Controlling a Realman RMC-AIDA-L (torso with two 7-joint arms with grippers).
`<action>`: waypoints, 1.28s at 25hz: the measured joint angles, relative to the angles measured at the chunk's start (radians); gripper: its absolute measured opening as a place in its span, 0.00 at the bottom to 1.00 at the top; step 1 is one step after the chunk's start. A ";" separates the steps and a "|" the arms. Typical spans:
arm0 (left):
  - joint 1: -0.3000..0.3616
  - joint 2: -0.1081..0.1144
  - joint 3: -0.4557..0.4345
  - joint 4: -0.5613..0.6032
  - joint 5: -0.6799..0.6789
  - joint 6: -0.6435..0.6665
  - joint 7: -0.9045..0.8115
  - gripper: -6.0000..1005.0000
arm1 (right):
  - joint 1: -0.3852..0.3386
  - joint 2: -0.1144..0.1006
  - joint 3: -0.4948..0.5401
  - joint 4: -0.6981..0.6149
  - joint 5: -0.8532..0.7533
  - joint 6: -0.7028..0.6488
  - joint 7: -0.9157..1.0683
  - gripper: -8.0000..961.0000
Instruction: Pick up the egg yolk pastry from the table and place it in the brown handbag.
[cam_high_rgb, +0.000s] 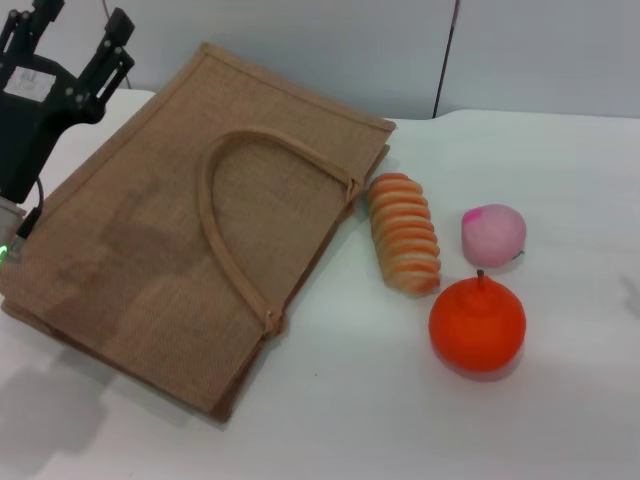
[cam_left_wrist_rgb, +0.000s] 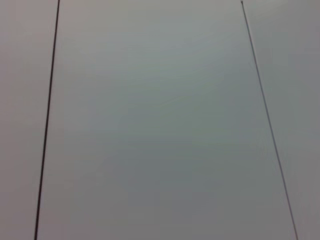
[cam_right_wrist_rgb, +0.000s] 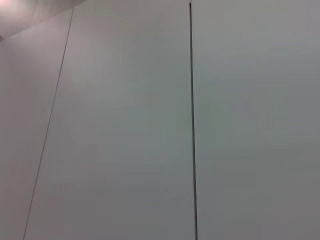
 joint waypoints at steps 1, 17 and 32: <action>0.002 0.000 -0.001 0.000 -0.001 -0.002 0.000 0.80 | -0.001 0.000 0.000 0.000 0.000 0.000 0.000 0.89; 0.013 0.000 -0.005 0.004 -0.004 -0.016 -0.008 0.80 | -0.003 0.000 0.000 0.000 0.000 0.001 0.005 0.89; 0.014 0.000 -0.005 0.003 -0.004 -0.015 -0.008 0.80 | -0.003 0.002 0.000 0.000 0.000 0.012 0.000 0.89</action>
